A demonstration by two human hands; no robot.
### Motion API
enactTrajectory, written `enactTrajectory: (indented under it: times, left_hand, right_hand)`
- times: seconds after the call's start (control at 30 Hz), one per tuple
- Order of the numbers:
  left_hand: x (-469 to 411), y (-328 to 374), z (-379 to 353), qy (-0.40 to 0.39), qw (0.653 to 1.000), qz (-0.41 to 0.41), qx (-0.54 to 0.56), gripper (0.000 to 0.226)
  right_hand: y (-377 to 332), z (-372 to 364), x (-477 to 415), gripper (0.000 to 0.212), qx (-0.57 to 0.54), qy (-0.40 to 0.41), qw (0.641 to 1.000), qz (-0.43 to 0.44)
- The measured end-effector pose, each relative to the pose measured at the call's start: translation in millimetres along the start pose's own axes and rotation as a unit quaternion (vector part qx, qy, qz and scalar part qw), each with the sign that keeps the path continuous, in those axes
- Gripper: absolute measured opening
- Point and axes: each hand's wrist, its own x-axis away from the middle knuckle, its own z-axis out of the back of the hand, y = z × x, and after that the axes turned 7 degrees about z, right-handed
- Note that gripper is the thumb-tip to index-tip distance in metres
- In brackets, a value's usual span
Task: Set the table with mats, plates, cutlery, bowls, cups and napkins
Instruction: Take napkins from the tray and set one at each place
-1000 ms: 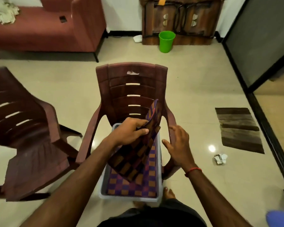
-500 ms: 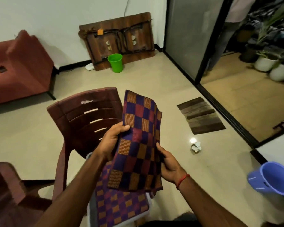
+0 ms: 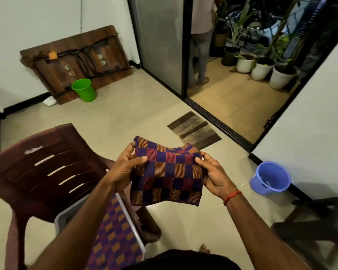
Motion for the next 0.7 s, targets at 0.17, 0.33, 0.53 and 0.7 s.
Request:
enactTrajectory:
  times: [0.17,0.33,0.53,0.7]
  left_hand:
    - [-30,-12,-55,-0.032,0.997,0.021,-0.063,0.052]
    - [-55,-16,-108,-0.064,0.989,0.027,-0.130,0.043]
    - [-91,-25,-177,-0.123,0.978,0.051,-0.164,0.051]
    - [-115,-31,-234,-0.191,0.963,0.054,-0.181,0.047]
  right_hand:
    - [-38,57,21,0.032,0.048,0.027,0.998,0.025]
    - [-66,107,43,0.026,0.125,0.057,0.987,0.078]
    - [-86,161,78,0.041,0.109,0.107,0.983,0.106]
    - [-95,199,107,0.040,0.088,0.192,0.964,0.161]
